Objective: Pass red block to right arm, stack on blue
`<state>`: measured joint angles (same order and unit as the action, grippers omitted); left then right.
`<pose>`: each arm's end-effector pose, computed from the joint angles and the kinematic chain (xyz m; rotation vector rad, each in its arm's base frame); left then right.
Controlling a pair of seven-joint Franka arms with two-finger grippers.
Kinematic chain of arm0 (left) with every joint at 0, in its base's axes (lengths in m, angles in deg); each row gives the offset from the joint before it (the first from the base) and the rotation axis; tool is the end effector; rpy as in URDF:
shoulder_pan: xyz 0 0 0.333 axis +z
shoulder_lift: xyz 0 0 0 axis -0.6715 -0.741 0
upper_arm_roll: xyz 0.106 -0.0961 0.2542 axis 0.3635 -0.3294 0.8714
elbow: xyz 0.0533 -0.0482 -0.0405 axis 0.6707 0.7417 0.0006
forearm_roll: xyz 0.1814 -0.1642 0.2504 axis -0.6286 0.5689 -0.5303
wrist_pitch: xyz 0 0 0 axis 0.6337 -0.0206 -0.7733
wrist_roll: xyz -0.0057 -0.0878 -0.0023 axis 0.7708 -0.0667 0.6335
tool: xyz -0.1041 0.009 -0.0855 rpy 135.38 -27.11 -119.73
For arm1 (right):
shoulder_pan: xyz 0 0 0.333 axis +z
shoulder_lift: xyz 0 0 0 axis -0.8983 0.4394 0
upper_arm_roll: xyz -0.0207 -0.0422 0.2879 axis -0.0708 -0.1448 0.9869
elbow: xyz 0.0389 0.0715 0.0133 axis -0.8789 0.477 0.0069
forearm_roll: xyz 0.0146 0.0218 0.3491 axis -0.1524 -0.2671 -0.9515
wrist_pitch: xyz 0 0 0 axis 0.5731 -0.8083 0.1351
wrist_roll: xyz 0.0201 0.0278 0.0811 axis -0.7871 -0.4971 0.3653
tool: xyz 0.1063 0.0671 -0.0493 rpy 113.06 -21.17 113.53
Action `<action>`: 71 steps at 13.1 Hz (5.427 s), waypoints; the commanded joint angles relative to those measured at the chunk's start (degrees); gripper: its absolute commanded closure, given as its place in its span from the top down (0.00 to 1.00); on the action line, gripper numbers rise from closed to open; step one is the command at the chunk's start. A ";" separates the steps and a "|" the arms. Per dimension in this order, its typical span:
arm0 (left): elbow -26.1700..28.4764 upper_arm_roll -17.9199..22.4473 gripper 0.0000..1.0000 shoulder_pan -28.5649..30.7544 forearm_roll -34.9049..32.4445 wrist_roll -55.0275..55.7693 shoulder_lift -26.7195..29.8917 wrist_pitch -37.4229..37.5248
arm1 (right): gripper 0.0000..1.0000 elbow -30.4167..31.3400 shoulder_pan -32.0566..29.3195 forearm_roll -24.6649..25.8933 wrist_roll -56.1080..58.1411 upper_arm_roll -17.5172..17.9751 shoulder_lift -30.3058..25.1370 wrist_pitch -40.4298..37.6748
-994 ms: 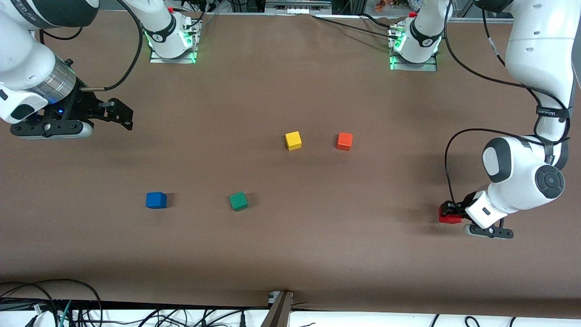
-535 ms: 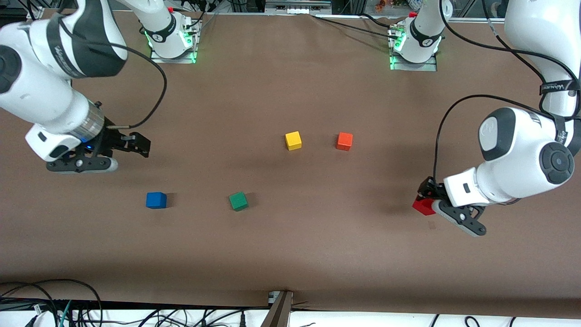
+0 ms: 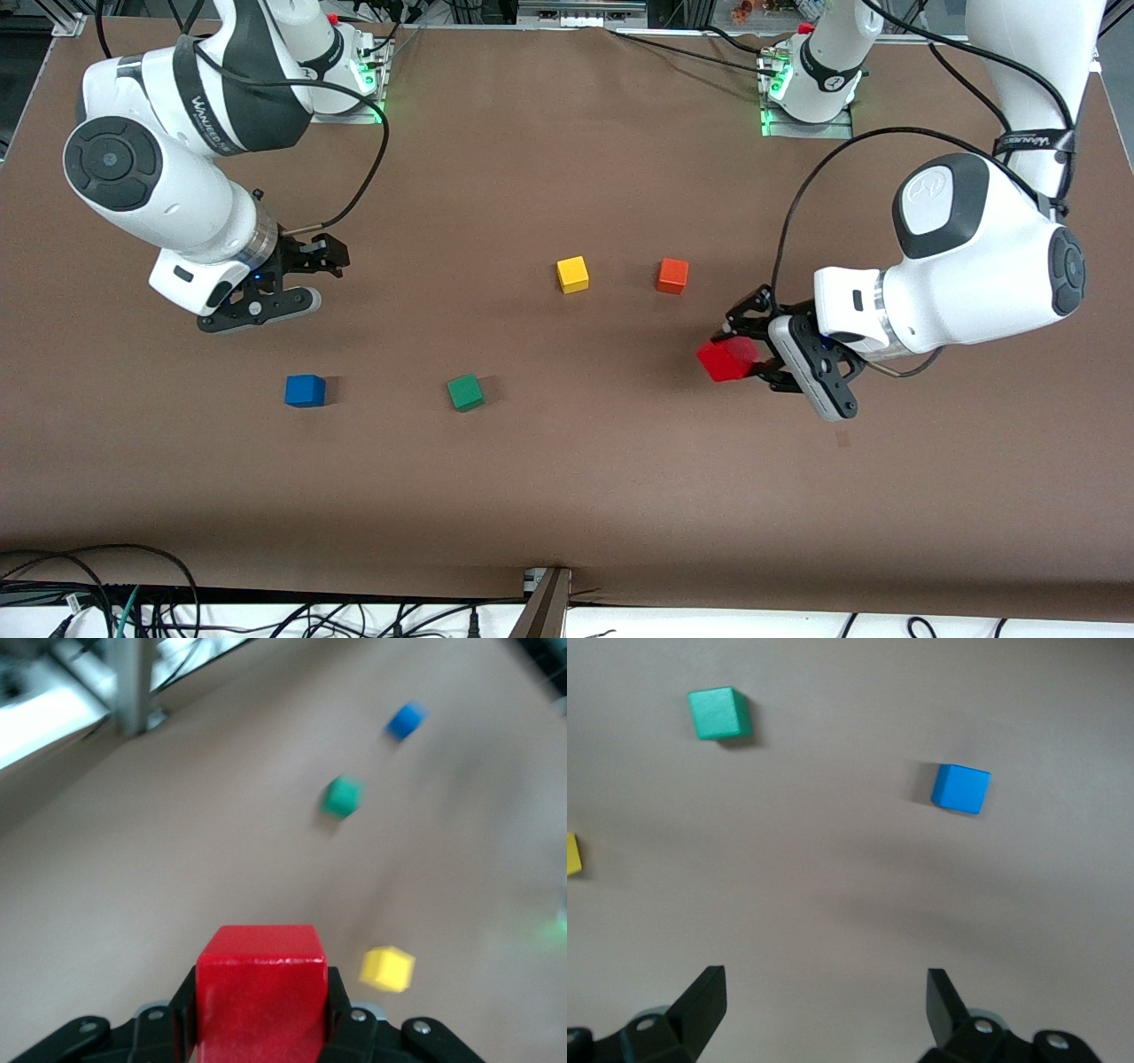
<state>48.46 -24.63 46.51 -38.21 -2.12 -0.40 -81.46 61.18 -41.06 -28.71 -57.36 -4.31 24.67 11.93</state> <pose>0.6298 -0.2175 0.4429 2.2838 -1.0051 0.3199 0.5519 0.1687 0.4475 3.0758 0.4725 -0.1914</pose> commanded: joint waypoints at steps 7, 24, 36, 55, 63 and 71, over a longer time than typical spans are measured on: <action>-0.68 -8.22 0.00 -3.53 22.00 -24.15 -5.64 -12.91 | 1.00 -1.16 -5.11 -45.85 -2.34 -1.15 3.14 -3.50; -5.95 -7.78 0.00 -14.70 42.07 -38.50 -11.71 -24.88 | 1.00 1.30 -6.88 -104.89 4.25 -0.09 21.78 -12.73; -10.96 -1.28 0.00 -22.52 42.50 -38.15 -14.69 -29.53 | 0.98 0.95 -5.83 -107.97 3.37 -0.09 21.78 -10.27; -11.05 -1.63 0.00 -24.37 44.00 -33.84 -14.52 -29.89 | 0.76 0.42 -7.15 -107.26 2.49 -0.62 21.70 -11.32; -11.05 -1.63 0.00 -24.37 43.91 -33.75 -14.52 -29.98 | 0.49 0.51 -7.23 -107.17 2.67 -0.71 21.43 -11.41; -11.05 -1.45 0.00 -24.37 43.91 -33.84 -14.61 -29.98 | 0.29 0.25 -9.68 -106.47 2.75 -0.79 21.26 -12.90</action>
<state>38.45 -26.67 22.75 4.24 -35.28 -14.09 -111.14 61.15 -48.24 -135.10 -53.96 -5.20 47.25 0.23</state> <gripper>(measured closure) 0.441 0.436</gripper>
